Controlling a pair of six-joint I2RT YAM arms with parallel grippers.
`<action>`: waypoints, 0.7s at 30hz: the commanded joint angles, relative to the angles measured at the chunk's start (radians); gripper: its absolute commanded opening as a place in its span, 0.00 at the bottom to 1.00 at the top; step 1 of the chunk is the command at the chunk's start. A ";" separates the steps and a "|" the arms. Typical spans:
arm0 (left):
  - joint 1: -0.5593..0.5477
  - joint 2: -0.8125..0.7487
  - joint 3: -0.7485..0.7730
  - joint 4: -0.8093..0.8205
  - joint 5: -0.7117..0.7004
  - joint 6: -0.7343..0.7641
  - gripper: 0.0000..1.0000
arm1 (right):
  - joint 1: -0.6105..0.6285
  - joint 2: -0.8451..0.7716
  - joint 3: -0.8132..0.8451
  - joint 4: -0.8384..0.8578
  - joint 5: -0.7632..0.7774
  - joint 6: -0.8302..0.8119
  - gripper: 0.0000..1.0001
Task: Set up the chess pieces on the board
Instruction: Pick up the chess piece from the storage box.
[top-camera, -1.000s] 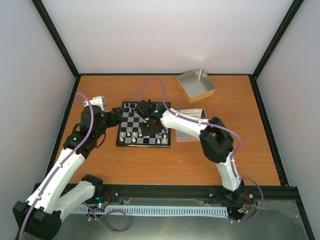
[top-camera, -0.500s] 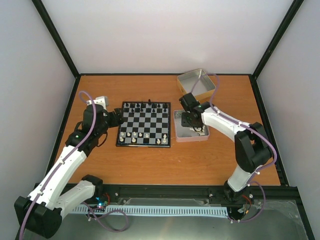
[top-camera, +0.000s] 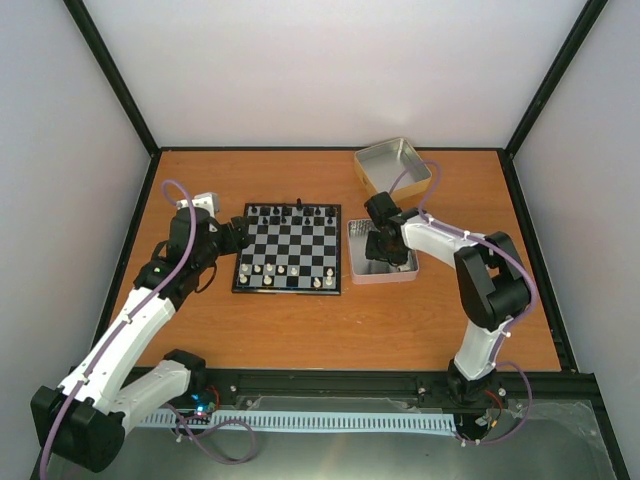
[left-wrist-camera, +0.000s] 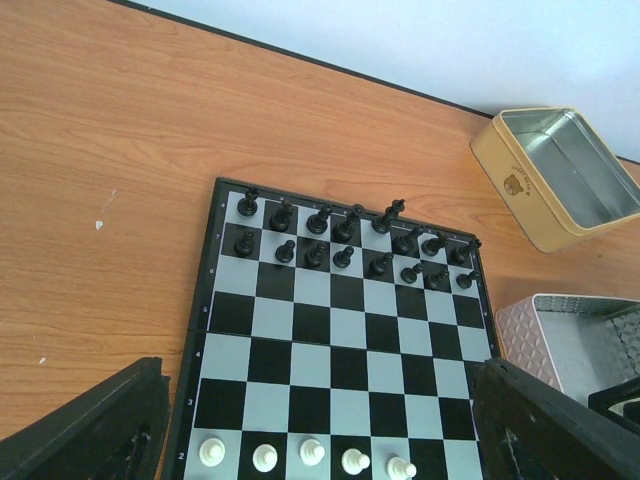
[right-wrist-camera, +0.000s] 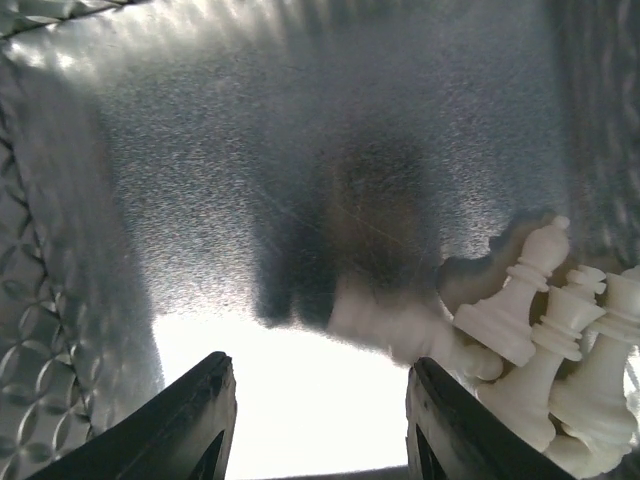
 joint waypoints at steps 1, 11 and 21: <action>0.004 0.001 0.002 0.016 0.000 0.015 0.84 | -0.013 0.018 0.002 0.002 0.021 0.016 0.48; 0.004 0.005 -0.004 0.024 0.011 0.006 0.84 | -0.015 0.054 0.009 0.001 0.060 -0.014 0.50; 0.004 0.001 -0.007 0.025 0.015 0.006 0.84 | -0.025 0.082 0.033 0.039 0.109 0.010 0.47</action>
